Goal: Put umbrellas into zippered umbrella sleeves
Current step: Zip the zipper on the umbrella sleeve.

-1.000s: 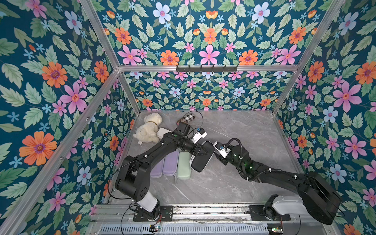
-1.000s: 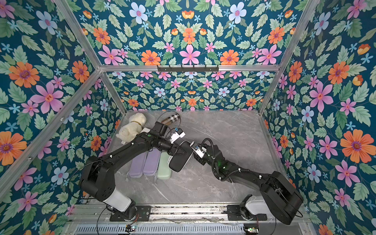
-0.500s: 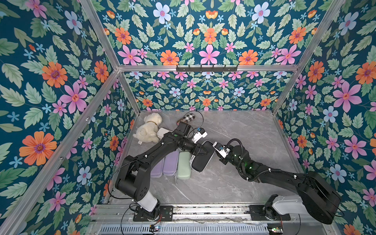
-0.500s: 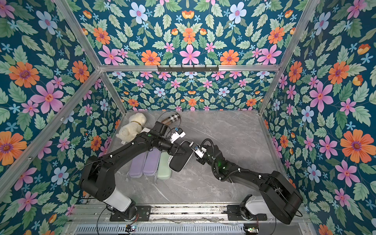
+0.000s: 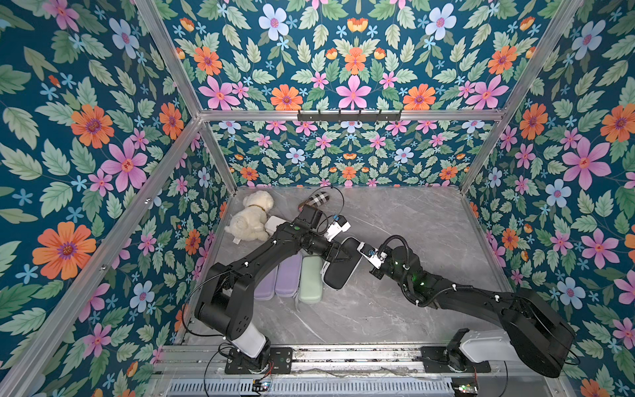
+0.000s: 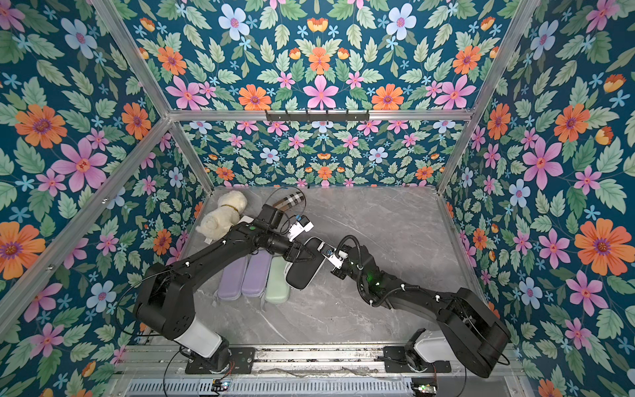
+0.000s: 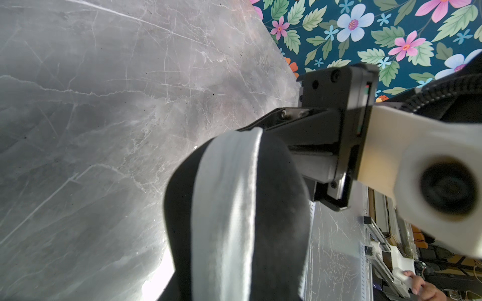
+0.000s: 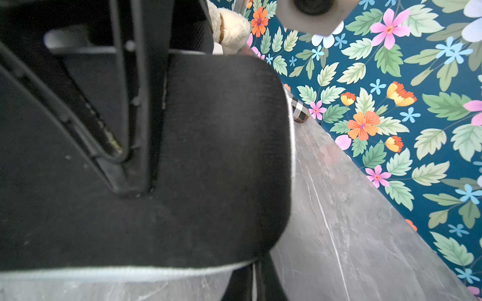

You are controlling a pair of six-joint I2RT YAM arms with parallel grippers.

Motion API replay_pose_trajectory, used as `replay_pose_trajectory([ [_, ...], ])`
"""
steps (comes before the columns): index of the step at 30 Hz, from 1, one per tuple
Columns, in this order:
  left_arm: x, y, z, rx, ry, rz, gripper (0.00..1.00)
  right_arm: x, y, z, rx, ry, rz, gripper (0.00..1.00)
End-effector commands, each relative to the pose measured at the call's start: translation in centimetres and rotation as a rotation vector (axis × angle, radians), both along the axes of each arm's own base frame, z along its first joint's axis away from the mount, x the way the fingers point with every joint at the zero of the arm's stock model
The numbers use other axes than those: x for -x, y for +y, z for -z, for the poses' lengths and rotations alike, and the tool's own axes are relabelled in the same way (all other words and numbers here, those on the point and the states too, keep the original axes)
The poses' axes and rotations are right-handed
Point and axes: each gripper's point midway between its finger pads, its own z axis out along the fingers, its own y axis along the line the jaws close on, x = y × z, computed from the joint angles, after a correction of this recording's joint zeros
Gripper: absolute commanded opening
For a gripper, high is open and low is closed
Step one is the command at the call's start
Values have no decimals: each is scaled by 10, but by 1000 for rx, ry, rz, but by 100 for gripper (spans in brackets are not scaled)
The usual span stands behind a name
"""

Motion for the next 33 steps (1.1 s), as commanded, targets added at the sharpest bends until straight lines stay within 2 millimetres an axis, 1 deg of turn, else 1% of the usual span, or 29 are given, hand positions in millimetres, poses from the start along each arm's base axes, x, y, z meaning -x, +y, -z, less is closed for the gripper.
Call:
replay_pose_trajectory([
  [1,-5,3,-12,28,-18,-9,8,6,-4,14,131,-47,-18,0],
  [3,-11,7,-16,36,-28,-30,6,13,-4,27,205,-50,-38,0],
  [5,-19,12,-18,37,-33,-63,4,21,2,41,279,-56,-67,0],
  [8,-32,14,-19,49,-40,-113,1,34,17,52,295,-46,-110,0],
  [12,-42,12,-17,74,-41,-156,0,52,35,53,257,-10,-160,0],
  [15,-54,13,-19,100,-48,-203,0,69,49,55,245,25,-213,0],
  [22,-95,33,-29,166,-73,-356,0,106,62,65,235,111,-313,0],
  [26,-112,37,-32,198,-86,-415,0,121,70,65,209,162,-357,0],
  [29,-122,40,-31,208,-98,-456,0,125,76,64,192,187,-364,0],
  [31,-127,41,-33,225,-105,-491,0,125,81,58,150,210,-354,0],
  [33,-132,44,-39,268,-112,-542,0,124,87,52,101,255,-336,0],
])
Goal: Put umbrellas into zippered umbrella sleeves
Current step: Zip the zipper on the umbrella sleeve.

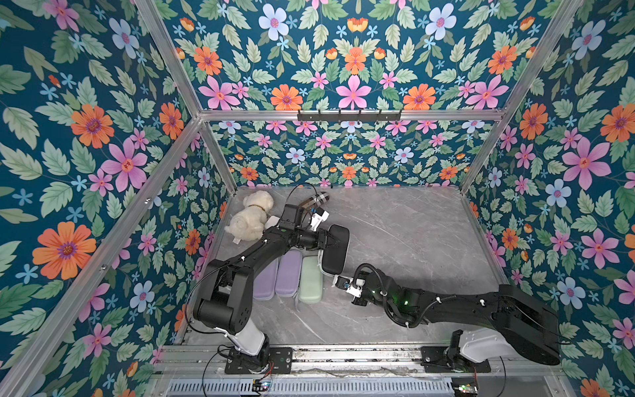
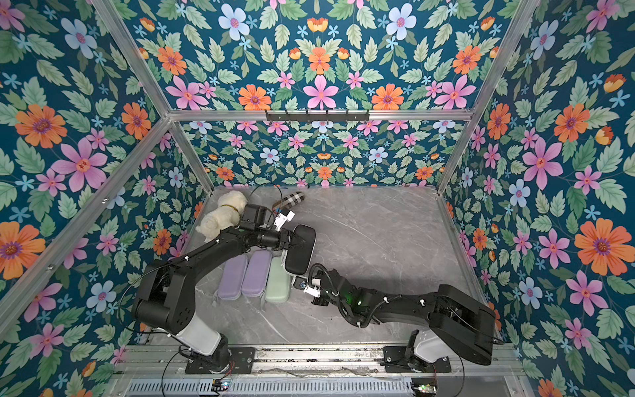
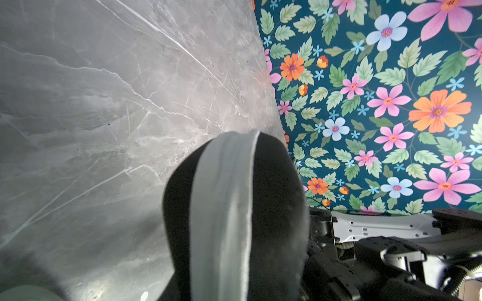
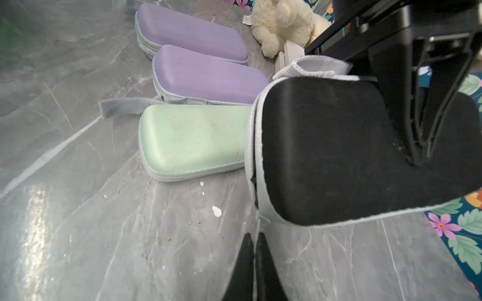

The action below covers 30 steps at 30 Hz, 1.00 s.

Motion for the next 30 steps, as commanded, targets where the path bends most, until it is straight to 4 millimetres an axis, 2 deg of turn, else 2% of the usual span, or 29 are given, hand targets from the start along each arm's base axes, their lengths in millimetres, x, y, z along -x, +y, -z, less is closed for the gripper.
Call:
replay_pose_trajectory([
  [1,-65,10,-47,67,-320,-230,0,34,15,15,-15,204,-112,0],
  [8,-66,30,-58,195,-333,-458,0,33,32,-10,-216,405,-13,0],
  [14,-58,34,-49,286,-291,-600,0,22,47,-34,-353,473,49,0],
  [19,-48,23,-38,301,-267,-645,0,13,60,-49,-451,528,91,0],
  [23,-39,7,-31,297,-250,-634,0,2,66,-51,-500,576,133,0],
  [26,-33,2,-21,287,-227,-614,0,-10,59,-47,-530,635,185,0],
  [28,-28,2,-13,264,-206,-598,0,-14,48,-42,-531,676,212,0],
  [30,-24,6,-2,212,-179,-570,0,-17,27,-38,-513,689,246,19],
])
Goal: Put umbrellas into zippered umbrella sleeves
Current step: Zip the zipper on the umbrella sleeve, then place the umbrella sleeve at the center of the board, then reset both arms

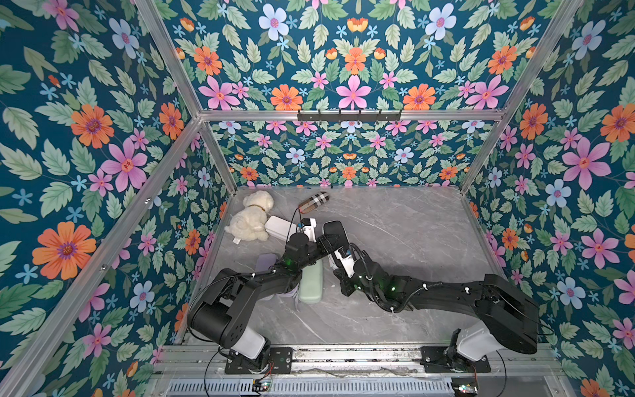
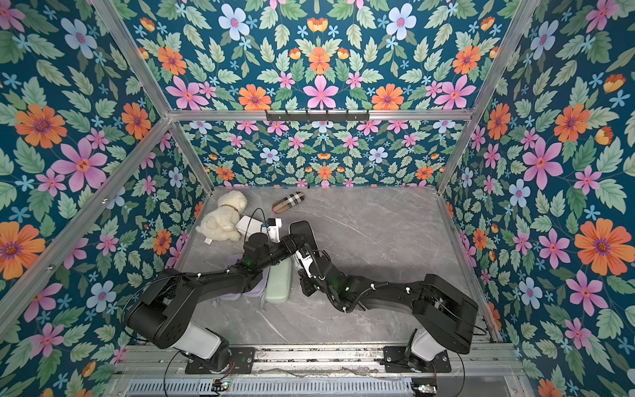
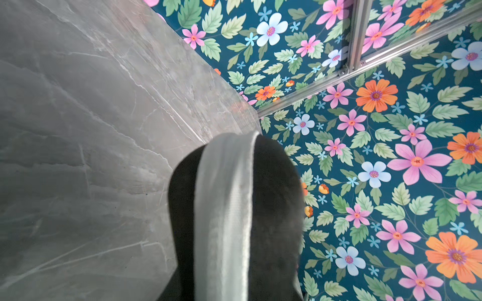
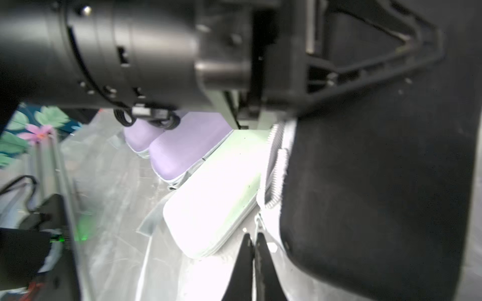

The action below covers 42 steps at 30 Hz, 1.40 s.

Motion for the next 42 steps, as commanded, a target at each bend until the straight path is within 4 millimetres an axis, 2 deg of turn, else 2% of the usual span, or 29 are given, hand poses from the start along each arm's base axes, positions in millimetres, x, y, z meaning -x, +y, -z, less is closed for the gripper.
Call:
replay_pose_trajectory([
  [1,1,3,-8,-17,-37,34,0,8,-8,-29,-131,41,-62,28],
  [3,12,-8,3,-34,-6,148,3,2,-40,-30,-115,69,-32,38],
  [5,32,-28,13,-14,35,270,6,-11,-77,-34,-106,98,25,42],
  [7,52,-48,23,-7,63,355,9,-25,-105,-40,-111,99,85,43],
  [10,70,-64,42,-37,105,400,14,-39,-126,-51,-104,64,148,43],
  [12,73,-65,62,-73,148,396,23,-43,-128,-58,-104,42,160,43],
  [13,73,-63,72,-105,173,389,30,-45,-126,-58,-112,41,162,43],
  [15,70,-49,102,-283,244,365,47,-47,-123,-59,-138,49,164,43],
  [16,69,-41,110,-369,273,354,52,-47,-122,-60,-145,52,161,43],
  [19,73,-12,131,-593,373,347,70,-45,-125,-64,-142,47,165,43],
  [20,79,0,139,-666,415,358,81,-43,-128,-65,-128,33,167,43],
  [22,91,17,144,-774,459,387,86,-41,-133,-69,-101,8,164,44],
  [23,95,26,143,-813,468,385,96,-40,-136,-71,-88,2,164,44],
  [26,97,50,130,-937,467,369,99,-43,-150,-76,-92,32,188,44],
  [28,79,64,100,-993,388,287,99,-47,-165,-78,-92,59,237,45],
  [29,66,63,75,-967,303,236,99,-52,-177,-77,-76,64,285,45],
  [31,42,50,19,-864,75,161,99,-65,-215,-68,-22,80,440,50],
  [33,24,44,-39,-755,-184,48,99,-83,-266,-55,26,62,633,54],
  [34,19,48,-58,-727,-283,-14,99,-91,-288,-51,49,33,709,55],
  [36,11,75,-84,-732,-411,-194,99,-100,-333,-43,137,-52,867,57],
  [37,8,92,-85,-766,-426,-261,99,-102,-346,-43,156,-89,911,59],
  [39,5,138,-64,-925,-415,-404,99,-104,-364,-39,178,-163,977,60],
  [42,11,212,-31,-1110,-283,-637,99,-114,-369,-29,189,-244,986,61],
])
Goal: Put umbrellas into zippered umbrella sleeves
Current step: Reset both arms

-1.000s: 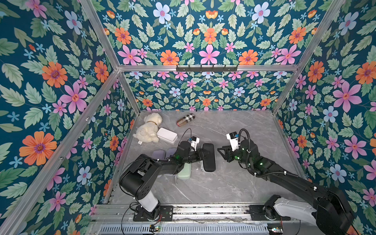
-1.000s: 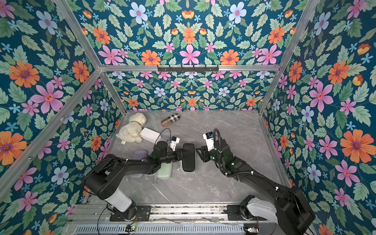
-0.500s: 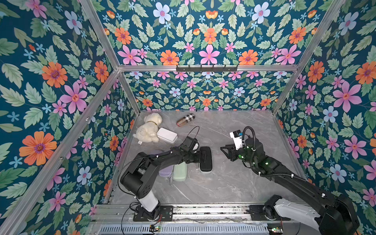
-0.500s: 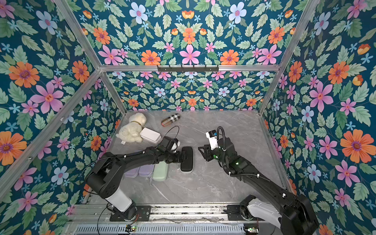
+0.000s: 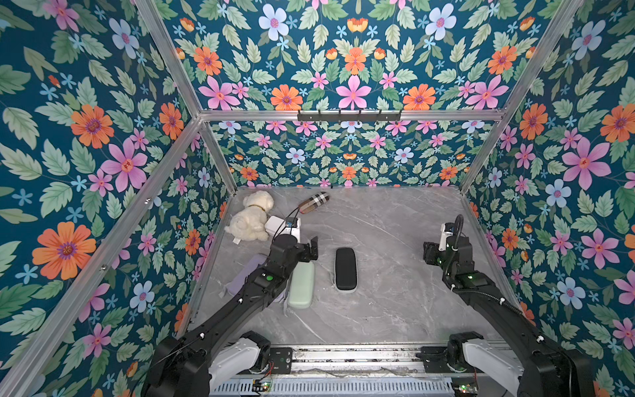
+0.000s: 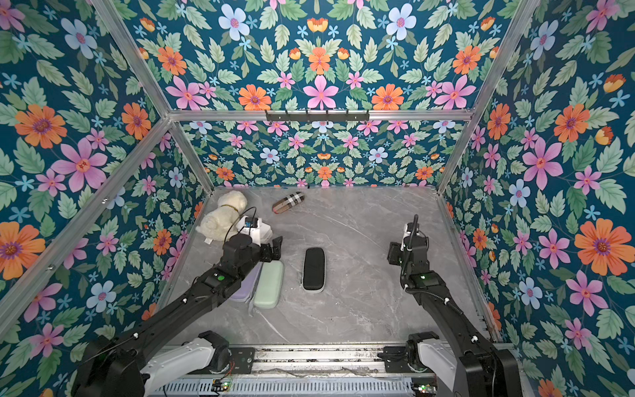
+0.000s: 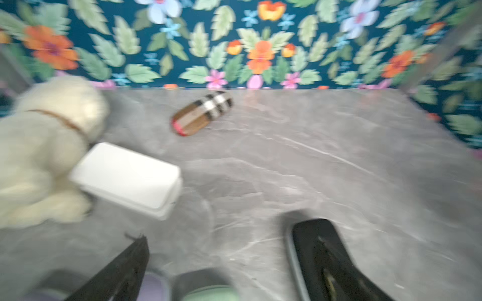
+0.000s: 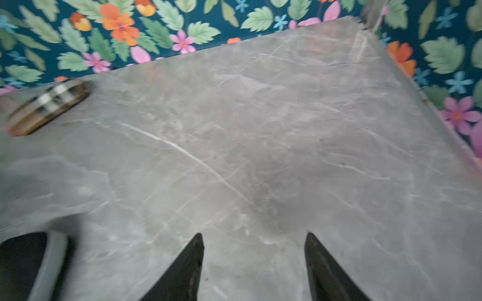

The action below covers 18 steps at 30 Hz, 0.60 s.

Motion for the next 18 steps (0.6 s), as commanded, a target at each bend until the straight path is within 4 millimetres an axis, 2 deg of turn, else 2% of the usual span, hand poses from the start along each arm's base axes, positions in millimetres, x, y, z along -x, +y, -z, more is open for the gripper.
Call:
replay_pose_trajectory([
  [1,-1,82,-3,-176,-113,-342,99,-21,-17,-19,125,-151,48,61],
  [3,7,112,7,-218,-153,-446,99,-22,-27,-2,168,-119,89,62],
  [6,10,132,25,-201,-221,-488,99,-22,-32,10,154,-142,96,62],
  [8,6,134,41,-154,-234,-445,99,-24,-31,9,159,-184,86,62],
  [9,3,136,35,-126,-295,-443,99,-26,-32,7,162,-203,86,63],
  [11,-6,130,36,-127,-305,-384,99,-28,-31,8,162,-221,69,66],
  [13,-22,125,34,-128,-332,-309,99,-28,-31,12,156,-232,60,74],
  [15,-39,123,49,-143,-278,-274,99,-29,-31,19,159,-251,59,82],
  [16,-45,125,56,-136,-256,-276,99,-29,-31,22,157,-260,58,91],
  [18,-47,132,60,-109,-285,-291,99,-34,-29,33,159,-276,37,99],
])
